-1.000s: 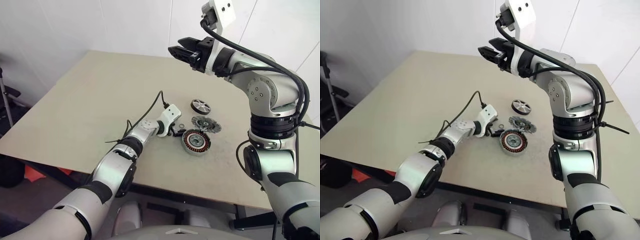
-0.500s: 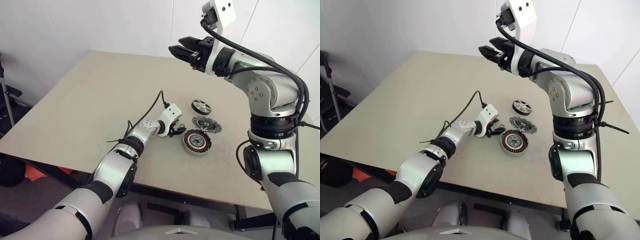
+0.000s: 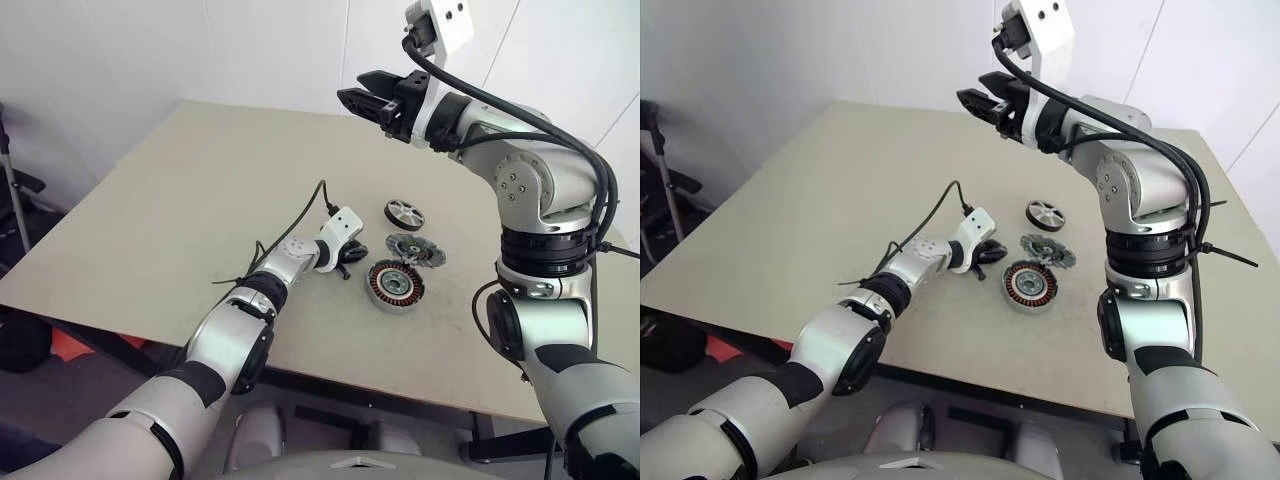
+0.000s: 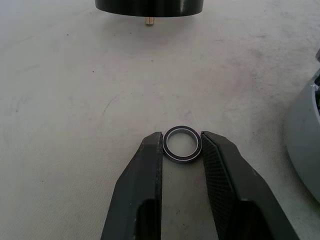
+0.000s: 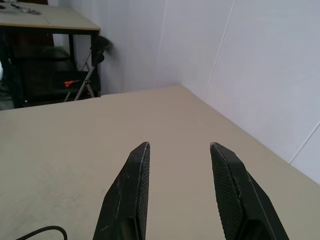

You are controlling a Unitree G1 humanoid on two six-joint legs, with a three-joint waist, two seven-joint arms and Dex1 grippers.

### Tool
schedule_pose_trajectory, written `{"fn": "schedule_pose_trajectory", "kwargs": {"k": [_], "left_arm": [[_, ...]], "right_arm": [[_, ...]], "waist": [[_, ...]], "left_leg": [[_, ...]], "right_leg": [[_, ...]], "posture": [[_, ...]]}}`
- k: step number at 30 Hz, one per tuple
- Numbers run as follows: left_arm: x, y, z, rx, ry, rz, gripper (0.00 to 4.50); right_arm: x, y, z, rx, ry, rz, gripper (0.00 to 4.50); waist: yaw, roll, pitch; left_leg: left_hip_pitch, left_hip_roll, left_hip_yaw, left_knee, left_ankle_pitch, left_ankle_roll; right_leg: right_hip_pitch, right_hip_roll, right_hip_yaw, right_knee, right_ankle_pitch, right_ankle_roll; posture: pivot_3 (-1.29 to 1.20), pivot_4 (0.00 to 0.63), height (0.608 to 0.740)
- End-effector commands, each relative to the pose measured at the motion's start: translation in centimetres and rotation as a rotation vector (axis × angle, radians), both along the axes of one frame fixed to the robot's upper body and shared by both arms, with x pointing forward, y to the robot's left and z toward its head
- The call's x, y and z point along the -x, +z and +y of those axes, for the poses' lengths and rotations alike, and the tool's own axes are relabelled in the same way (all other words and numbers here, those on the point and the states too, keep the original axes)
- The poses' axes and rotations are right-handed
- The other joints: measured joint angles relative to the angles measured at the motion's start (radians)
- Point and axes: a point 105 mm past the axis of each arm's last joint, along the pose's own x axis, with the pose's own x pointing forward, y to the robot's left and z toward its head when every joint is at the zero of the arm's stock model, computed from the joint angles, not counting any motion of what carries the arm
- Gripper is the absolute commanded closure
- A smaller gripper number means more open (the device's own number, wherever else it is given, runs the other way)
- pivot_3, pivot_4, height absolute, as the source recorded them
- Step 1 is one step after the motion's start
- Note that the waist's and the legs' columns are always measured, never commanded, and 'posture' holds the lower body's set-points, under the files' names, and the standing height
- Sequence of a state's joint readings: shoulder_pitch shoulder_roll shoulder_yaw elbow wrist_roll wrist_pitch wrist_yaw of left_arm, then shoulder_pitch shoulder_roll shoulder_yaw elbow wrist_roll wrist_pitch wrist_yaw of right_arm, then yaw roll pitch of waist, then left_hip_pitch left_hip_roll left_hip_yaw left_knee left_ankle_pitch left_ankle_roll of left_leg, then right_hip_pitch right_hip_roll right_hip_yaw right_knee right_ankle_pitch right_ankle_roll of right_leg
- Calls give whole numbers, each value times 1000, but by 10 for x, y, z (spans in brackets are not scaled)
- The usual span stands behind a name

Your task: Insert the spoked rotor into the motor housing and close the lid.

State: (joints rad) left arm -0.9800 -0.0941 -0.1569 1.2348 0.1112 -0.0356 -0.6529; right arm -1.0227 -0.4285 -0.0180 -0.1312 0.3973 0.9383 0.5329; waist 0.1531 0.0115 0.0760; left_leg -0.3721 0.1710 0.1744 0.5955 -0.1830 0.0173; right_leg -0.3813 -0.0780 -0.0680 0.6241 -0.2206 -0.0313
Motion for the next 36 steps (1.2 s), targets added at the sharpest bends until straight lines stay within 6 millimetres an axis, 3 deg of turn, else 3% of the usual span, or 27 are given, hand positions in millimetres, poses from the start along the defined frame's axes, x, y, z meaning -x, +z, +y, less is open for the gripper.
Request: {"fn": "schedule_pose_trajectory", "kwargs": {"k": [1,6,9,12,15,19,23,36], "left_arm": [[1,-6,4,-24,9,-6,3709],[-13,15,20,47,47,-50,3709],[-16,22,41,50,23,-75,3709],[-10,34,61,80,-38,-74,3709],[4,56,68,135,-133,-52,3709],[26,81,58,178,-271,-40,3709],[44,106,32,259,-389,-16,3709],[53,72,-6,167,-501,96,3709]], "right_arm": [[5,18,1,-10,11,-74,2429],[5,14,0,-6,9,-76,2429],[6,13,-1,-3,7,-79,2429],[4,12,-5,5,-10,-84,2429],[1,11,-8,8,-25,-88,2429],[-3,9,-10,11,-39,-95,2429],[-5,7,-8,4,-40,-104,2429],[-2,9,-15,-8,-81,-136,2429]], "waist": [[0,0,0],[-5,0,0],[-9,0,0],[-9,0,0],[-7,0,0],[0,1,0],[-4,0,0],[-19,0,0]], "left_leg": [[0,0,0,0,0,0],[0,0,0,0,0,0],[0,1,0,-1,0,-1],[-1,2,0,-3,1,-2],[-3,2,0,-3,2,-4],[-6,1,1,-2,2,-4],[-6,1,1,-1,2,-3],[-7,1,1,-1,2,-4]], "right_leg": [[0,0,0,0,0,0],[-1,0,0,0,0,0],[-3,1,0,1,0,0],[-4,1,0,1,0,0],[-6,1,0,1,0,0],[-7,1,0,1,0,0],[-7,0,0,1,0,0],[-8,1,0,1,0,0]], "posture": [[0,0,740],[0,0,740],[0,0,740],[0,0,740],[0,0,740],[0,0,740],[0,0,740],[0,0,740]]}}
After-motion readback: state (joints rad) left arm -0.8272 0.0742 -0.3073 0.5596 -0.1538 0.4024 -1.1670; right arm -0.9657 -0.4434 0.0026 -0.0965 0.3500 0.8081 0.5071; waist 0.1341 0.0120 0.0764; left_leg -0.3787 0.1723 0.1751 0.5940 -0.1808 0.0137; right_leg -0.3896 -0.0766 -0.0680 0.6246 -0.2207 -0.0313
